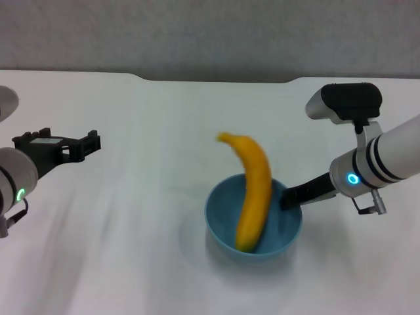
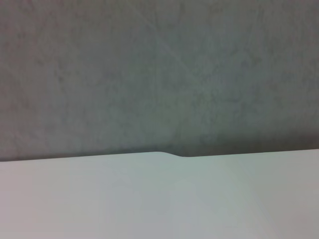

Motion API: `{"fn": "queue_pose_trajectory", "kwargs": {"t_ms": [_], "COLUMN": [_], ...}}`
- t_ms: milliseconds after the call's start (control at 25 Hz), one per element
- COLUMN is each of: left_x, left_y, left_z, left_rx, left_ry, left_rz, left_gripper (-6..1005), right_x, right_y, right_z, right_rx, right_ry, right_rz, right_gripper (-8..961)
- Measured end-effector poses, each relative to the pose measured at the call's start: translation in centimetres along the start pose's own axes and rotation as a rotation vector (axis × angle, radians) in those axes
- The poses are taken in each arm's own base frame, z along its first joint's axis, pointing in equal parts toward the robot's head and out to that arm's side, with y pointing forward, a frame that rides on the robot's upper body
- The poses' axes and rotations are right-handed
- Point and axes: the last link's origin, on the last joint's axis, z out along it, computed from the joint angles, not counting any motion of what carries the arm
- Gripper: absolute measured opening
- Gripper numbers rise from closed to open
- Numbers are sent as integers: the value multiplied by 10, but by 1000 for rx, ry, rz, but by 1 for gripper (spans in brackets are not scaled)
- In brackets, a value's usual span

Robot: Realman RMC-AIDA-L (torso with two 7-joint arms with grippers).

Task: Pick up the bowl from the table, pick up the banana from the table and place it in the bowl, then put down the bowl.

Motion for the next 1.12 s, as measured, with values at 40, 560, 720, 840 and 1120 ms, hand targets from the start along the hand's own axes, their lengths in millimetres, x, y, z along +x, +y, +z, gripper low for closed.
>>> {"fn": "queue_pose_trajectory", "kwargs": {"t_ms": [40, 560, 720, 840, 1120], "left_x": [0, -7, -8, -9, -11], "left_y": [0, -5, -7, -9, -11], "left_z": [0, -3, -4, -5, -6], "left_rx": [0, 13, 17, 21, 28], "left_ry": [-1, -6, -2, -1, -3], "left_rz": [-1, -25, -30, -33, -37], "left_gripper": [897, 897, 897, 897, 897], "right_x": [1, 9, 12, 12, 13], "right_y": [-1, -3, -8, -8, -8], "right_z": [0, -4, -15, -25, -46], "right_rx": [1, -17, -21, -30, -38], "right_ry": [1, 25, -30, -72, -143], "right_rz": [2, -40, -56, -58, -88], "right_gripper": [107, 459, 653, 724, 806]}}
